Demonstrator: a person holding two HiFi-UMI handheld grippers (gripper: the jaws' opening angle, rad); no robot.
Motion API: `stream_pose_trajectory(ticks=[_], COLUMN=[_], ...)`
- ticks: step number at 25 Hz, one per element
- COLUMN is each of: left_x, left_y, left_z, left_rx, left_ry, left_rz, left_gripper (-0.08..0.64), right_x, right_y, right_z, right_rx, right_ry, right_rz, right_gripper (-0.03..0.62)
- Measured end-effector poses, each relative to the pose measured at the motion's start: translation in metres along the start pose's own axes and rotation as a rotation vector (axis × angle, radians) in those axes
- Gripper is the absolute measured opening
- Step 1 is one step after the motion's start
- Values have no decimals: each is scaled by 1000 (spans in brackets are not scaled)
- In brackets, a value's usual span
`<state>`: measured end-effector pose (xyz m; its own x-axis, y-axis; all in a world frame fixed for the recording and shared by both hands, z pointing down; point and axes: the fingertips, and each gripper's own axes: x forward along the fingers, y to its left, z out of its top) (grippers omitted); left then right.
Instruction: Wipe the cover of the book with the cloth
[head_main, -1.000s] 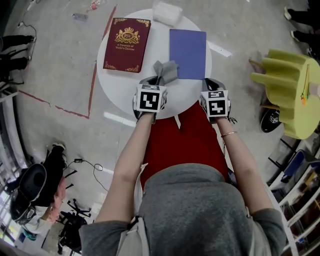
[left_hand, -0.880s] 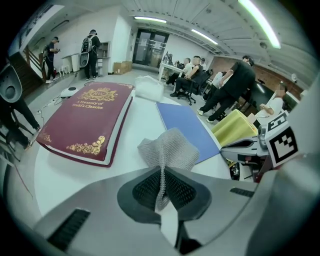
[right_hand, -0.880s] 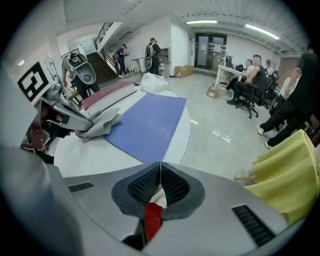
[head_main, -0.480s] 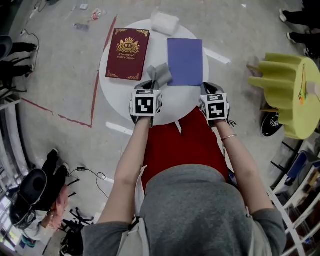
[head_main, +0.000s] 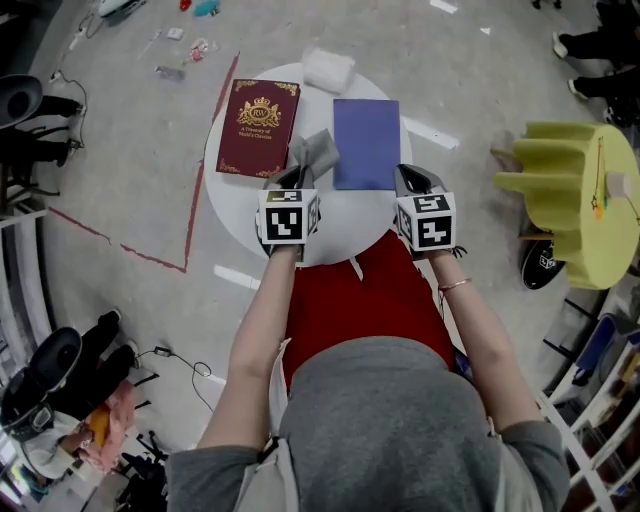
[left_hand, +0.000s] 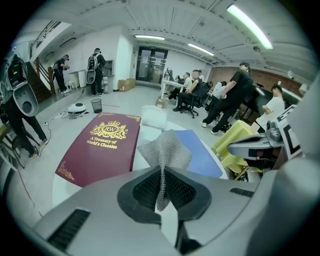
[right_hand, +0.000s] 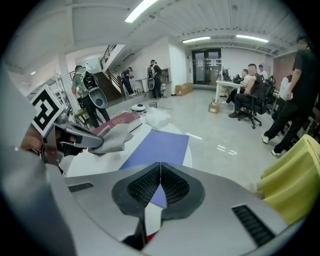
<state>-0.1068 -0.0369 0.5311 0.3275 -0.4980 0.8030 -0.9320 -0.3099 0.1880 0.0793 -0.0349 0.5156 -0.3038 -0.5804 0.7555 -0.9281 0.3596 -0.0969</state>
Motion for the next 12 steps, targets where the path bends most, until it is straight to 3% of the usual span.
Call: stream_pose_trajectory(ticks=[12], left_x=[-21], left_y=[-20], left_z=[49], left_rx=[3], left_ry=[-152], left_rz=[7], left_gripper=[23], right_x=[-29], right_y=[4], right_z=[60], right_rx=[-5], right_ry=[-179], right_rz=[64], right_gripper=[29])
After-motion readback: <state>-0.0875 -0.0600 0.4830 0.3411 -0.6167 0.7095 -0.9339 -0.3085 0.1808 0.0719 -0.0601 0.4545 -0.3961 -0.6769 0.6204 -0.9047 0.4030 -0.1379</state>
